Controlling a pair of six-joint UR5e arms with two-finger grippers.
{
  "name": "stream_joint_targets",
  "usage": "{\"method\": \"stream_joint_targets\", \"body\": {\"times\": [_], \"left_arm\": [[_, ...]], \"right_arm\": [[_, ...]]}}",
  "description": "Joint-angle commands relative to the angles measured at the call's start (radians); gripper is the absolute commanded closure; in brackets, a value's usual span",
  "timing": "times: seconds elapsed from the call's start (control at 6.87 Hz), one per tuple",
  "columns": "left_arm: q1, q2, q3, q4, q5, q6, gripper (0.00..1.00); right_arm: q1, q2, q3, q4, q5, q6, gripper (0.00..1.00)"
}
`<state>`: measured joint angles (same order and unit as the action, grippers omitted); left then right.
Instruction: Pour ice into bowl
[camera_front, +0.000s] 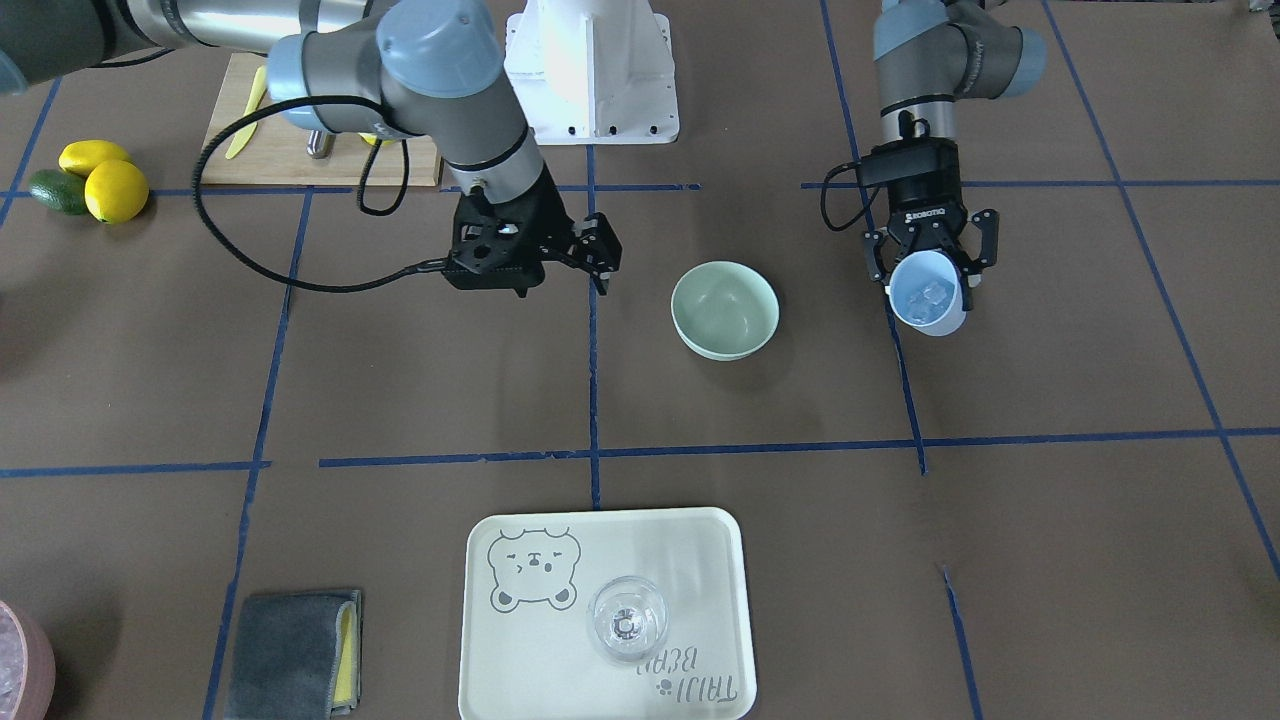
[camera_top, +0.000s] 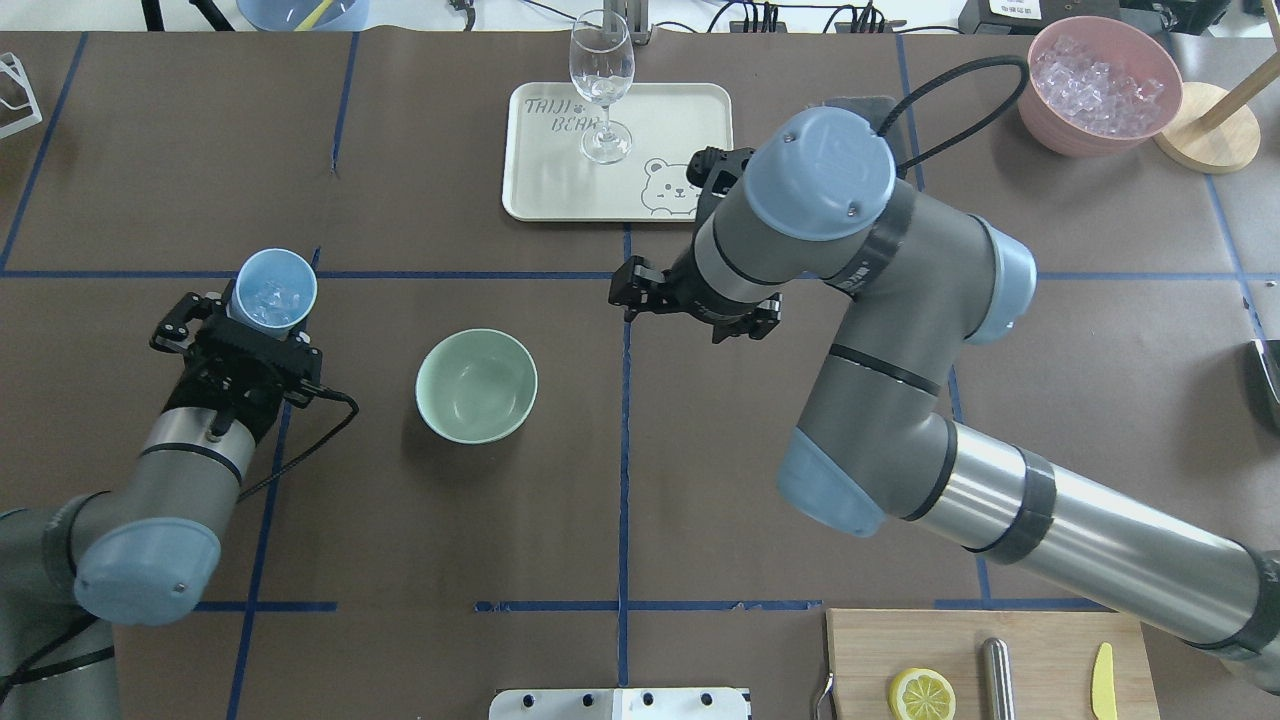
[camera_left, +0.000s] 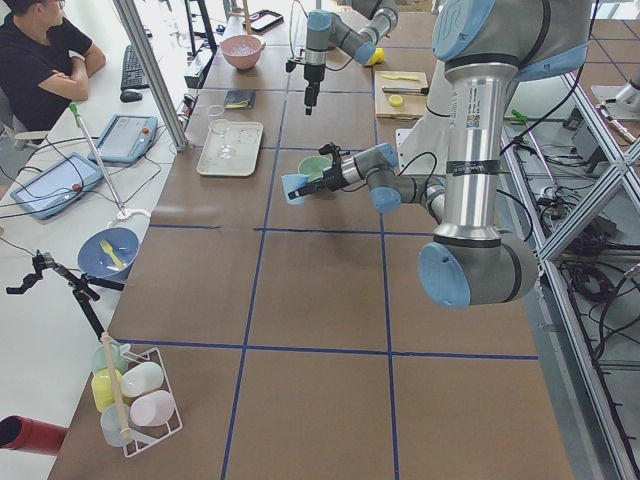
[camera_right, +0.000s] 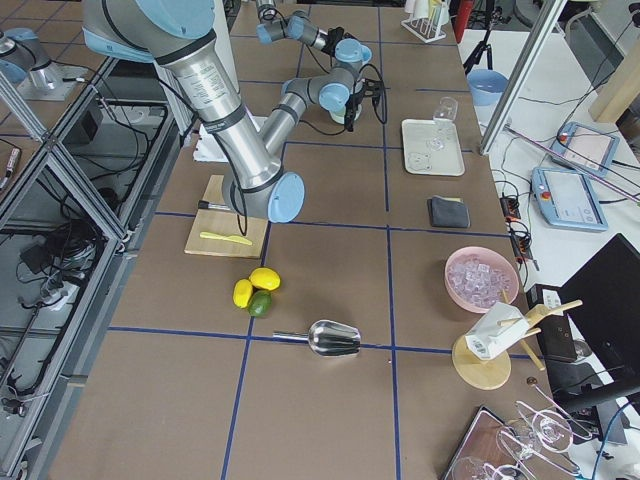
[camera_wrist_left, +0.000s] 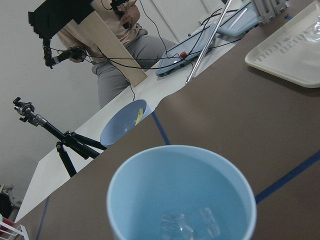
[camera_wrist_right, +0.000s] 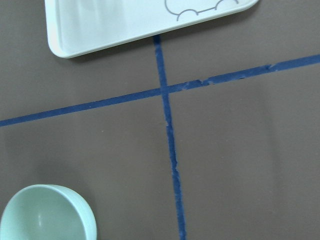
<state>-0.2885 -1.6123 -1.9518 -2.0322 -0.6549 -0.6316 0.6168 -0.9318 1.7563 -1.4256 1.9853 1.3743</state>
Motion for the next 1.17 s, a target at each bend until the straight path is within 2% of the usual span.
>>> {"method": "stream_joint_targets", "body": {"times": [0.0, 0.44, 0.58, 1.02], "left_arm": [[0.098, -0.126, -0.009, 0.291, 0.105, 0.001, 1.0], [0.15, -0.303, -0.002, 0.745, 0.133, 0.089, 1.0], [0.16, -0.301, 0.001, 0.801, 0.194, 0.096, 1.0], [0.164, -0.304, 0.001, 0.926, 0.241, 0.293, 1.0]], "right_arm": [[0.021, -0.106, 0.086, 0.004, 0.018, -0.066, 0.0], [0.017, -0.119, 0.081, 0.01, 0.017, -0.069, 0.0], [0.009, -0.119, 0.078, 0.011, 0.012, -0.067, 0.0], [0.008, -0.117, 0.078, 0.013, 0.01, -0.067, 0.0]]}}
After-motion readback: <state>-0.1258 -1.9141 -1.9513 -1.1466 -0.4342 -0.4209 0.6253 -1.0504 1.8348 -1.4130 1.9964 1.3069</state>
